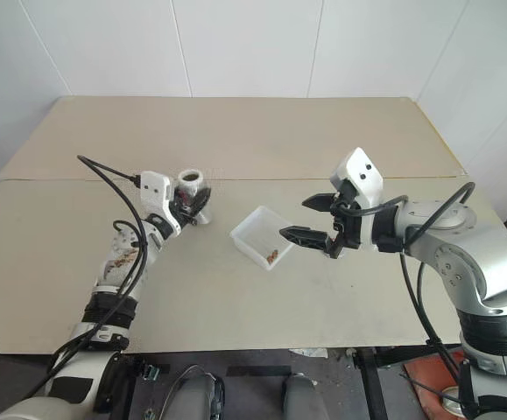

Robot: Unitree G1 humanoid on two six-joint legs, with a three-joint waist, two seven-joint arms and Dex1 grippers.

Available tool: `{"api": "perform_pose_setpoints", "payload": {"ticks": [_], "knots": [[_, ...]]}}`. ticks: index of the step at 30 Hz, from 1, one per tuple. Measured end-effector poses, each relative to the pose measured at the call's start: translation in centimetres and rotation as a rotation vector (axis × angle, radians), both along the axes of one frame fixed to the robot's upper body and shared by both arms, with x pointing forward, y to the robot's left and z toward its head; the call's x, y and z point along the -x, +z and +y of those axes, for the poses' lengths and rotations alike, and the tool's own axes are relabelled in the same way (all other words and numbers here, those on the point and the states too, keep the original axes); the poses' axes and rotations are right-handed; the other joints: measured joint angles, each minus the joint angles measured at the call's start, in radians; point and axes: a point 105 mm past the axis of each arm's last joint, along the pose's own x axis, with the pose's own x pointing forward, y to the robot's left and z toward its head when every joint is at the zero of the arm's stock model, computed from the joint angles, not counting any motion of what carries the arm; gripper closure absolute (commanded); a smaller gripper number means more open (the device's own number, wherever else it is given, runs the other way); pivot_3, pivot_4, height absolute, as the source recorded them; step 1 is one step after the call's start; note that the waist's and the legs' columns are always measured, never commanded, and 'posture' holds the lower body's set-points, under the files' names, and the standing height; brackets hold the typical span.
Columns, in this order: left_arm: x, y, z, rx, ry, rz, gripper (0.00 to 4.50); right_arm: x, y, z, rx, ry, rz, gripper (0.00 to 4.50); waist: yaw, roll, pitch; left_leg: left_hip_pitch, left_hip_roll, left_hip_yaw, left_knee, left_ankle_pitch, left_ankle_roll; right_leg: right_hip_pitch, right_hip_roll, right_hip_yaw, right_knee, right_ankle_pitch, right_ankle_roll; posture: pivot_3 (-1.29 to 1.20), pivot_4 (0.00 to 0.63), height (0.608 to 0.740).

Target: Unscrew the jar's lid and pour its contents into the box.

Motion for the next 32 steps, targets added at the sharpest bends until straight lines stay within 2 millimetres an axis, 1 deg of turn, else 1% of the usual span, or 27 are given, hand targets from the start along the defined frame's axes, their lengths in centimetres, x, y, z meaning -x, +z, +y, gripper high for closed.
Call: {"api": "perform_pose_setpoints", "payload": {"ticks": [2, 3, 7, 9, 11, 12, 14, 16, 17, 18, 19, 20, 21, 24, 27, 28, 29, 30, 32], "knots": [[0.0, -0.5, 0.1, -0.028, 0.001, 0.012, 0.18, 0.0, 0.0, 0.0, 0.000, 0.000, 0.000, 0.00, 0.000, 0.000, 0.000, 0.001, 0.000, 0.000, 0.000, 0.000, 0.000, 0.000, 0.000, 0.000, -0.001, 0.000, 0.000, 0.00, 0.150, 0.740], [0.1, -0.8, 0.2, -0.044, -0.004, 0.013, 0.07, 0.0, 0.0, 0.0, 0.000, 0.000, 0.000, 0.00, -0.001, 0.000, 0.000, 0.001, 0.000, 0.000, 0.000, 0.000, 0.000, 0.000, 0.000, 0.000, -0.001, 0.000, 0.000, 0.00, 0.150, 0.740], [0.7, -1.8, 0.8, -0.091, -0.026, 0.033, 0.07, 0.0, 0.0, 0.0, 0.000, -0.001, -0.001, 0.00, -0.004, 0.000, 0.000, 0.001, 0.000, 0.000, -0.001, 0.000, 0.000, 0.000, 0.000, 0.000, 0.000, 0.000, 0.000, 0.00, 0.150, 0.740], [1.4, -1.9, 1.3, -0.118, -0.052, 0.042, 0.07, 0.0, 0.0, 0.1, -0.005, 0.002, 0.000, 0.00, -0.005, 0.000, 0.000, 0.001, 0.000, 0.000, -0.001, 0.000, 0.000, 0.000, 0.000, 0.001, 0.000, 0.000, 0.000, 0.00, 0.150, 0.740], [2.4, -1.8, 2.2, -0.152, -0.101, 0.061, 0.07, 0.0, -0.1, 0.2, -0.006, 0.003, 0.000, 0.00, -0.007, 0.000, 0.000, 0.001, 0.001, 0.000, -0.001, 0.000, 0.000, 0.000, 0.001, 0.001, 0.001, 0.000, 0.000, 0.00, 0.150, 0.740], [3.3, -1.6, 2.7, -0.179, -0.141, 0.070, 0.07, 0.0, -0.1, 0.2, -0.005, 0.003, -0.001, 0.00, -0.009, 0.000, 0.000, 0.001, 0.001, 0.001, -0.001, 0.000, 0.000, -0.001, 0.001, 0.001, 0.001, 0.000, 0.000, 0.00, 0.150, 0.740], [5.9, -1.5, 4.2, -0.254, -0.238, 0.110, 0.07, -0.1, -0.2, -0.1, 0.006, -0.007, -0.001, 0.00, -0.015, 0.000, 0.000, 0.001, 0.002, 0.002, -0.002, 0.000, 0.000, -0.001, 0.001, 0.002, 0.001, 0.000, 0.000, 0.00, 0.150, 0.740], [7.8, -1.2, 6.1, -0.282, -0.271, 0.165, 0.07, -0.1, -0.6, -0.7, 0.019, -0.027, 0.010, 0.00, -0.011, 0.000, 0.000, 0.002, 0.003, 0.002, -0.002, 0.000, 0.000, -0.001, 0.001, 0.002, -0.001, 0.000, 0.000, 0.00, 0.150, 0.740], [8.5, -0.8, 6.7, -0.278, -0.290, 0.180, 0.07, 0.0, -0.7, -0.9, 0.021, -0.031, 0.015, 0.00, -0.008, 0.000, 0.000, 0.003, 0.003, 0.002, -0.002, 0.000, 0.000, 0.000, 0.001, 0.001, -0.002, 0.000, 0.000, 0.00, 0.150, 0.740], [9.8, -0.2, 7.1, -0.271, -0.348, 0.190, 0.07, 0.1, -0.9, -1.0, 0.022, -0.028, 0.015, 0.00, -0.007, 0.000, 0.000, 0.003, 0.004, 0.002, -0.002, 0.000, 0.000, 0.000, 0.001, 0.001, -0.002, 0.000, -0.001, 0.00, 0.150, 0.740], [11.8, 0.6, 7.7, -0.270, -0.436, 0.196, 0.07, 0.2, -1.1, -1.3, 0.033, -0.026, 0.015, 0.00, -0.008, 0.000, 0.000, 0.003, 0.004, 0.004, -0.003, 0.000, 0.000, 0.000, 0.001, 0.001, -0.003, 0.000, -0.001, 0.00, 0.150, 0.740], [13.4, 1.7, 8.3, -0.277, -0.504, 0.181, 0.07, 0.3, -1.3, -1.8, 0.049, -0.038, 0.014, 0.00, -0.006, 0.000, 0.000, 0.003, 0.004, 0.004, -0.003, 0.000, 0.000, 0.000, 0.001, 0.001, -0.003, -0.001, -0.001, 0.00, 0.150, 0.740], [14.1, 2.5, 8.7, -0.285, -0.534, 0.159, 0.07, 0.2, -1.5, -2.0, 0.056, -0.046, 0.014, 0.00, -0.003, 0.000, 0.000, 0.003, 0.004, 0.004, -0.003, 0.000, 0.000, 0.000, 0.001, 0.001, -0.003, -0.001, -0.001, 0.00, 0.150, 0.740], [15.8, 5.1, 9.6, -0.312, -0.602, 0.115, 0.07, 0.4, -1.1, -2.1, 0.063, -0.019, -0.022, 0.00, -0.001, 0.000, 0.000, 0.005, 0.005, 0.005, -0.003, 0.000, 0.000, 0.001, 0.002, 0.001, -0.003, -0.001, -0.002, 0.00, 0.150, 0.740], [16.9, 8.0, 11.3, -0.349, -0.575, 0.083, 0.07, 0.6, -1.1, -2.5, 0.066, 0.001, -0.034, 0.00, -0.005, 0.000, 0.000, 0.005, 0.005, 0.005, -0.004, 0.000, 0.000, 0.001, 0.002, 0.001, -0.004, -0.001, -0.002, 0.00, 0.150, 0.740], [17.1, 8.7, 11.7, -0.356, -0.563, 0.070, 0.07, 0.6, -1.2, -2.6, 0.064, 0.004, -0.033, 0.00, -0.006, 0.000, 0.000, 0.005, 0.005, 0.006, -0.004, 0.000, 0.000, 0.001, 0.002, 0.001, -0.004, -0.001, -0.002, 0.00, 0.150, 0.740], [17.4, 9.2, 12.1, -0.360, -0.555, 0.064, 0.07, 0.7, -1.1, -2.5, 0.062, 0.014, -0.035, 0.00, -0.006, 0.000, 0.000, 0.005, 0.005, 0.006, -0.004, 0.000, 0.000, 0.000, 0.002, 0.002, -0.003, -0.001, -0.002, 0.00, 0.150, 0.740], [17.6, 9.3, 12.4, -0.362, -0.548, 0.071, 0.07, 0.8, -1.1, -2.5, 0.060, 0.024, -0.037, 0.00, -0.006, 0.000, 0.000, 0.006, 0.005, 0.006, -0.004, 0.000, 0.000, 0.001, 0.002, 0.002, -0.003, -0.001, -0.002, 0.00, 0.150, 0.740], [17.9, 8.8, 12.6, -0.350, -0.545, 0.101, 0.07, 0.9, -1.1, -2.5, 0.058, 0.031, -0.038, 0.00, -0.006, 0.000, 0.000, 0.007, 0.006, 0.007, -0.005, 0.000, 0.000, 0.001, 0.002, 0.002, -0.003, -0.001, -0.002, 0.00, 0.150, 0.740]]}}
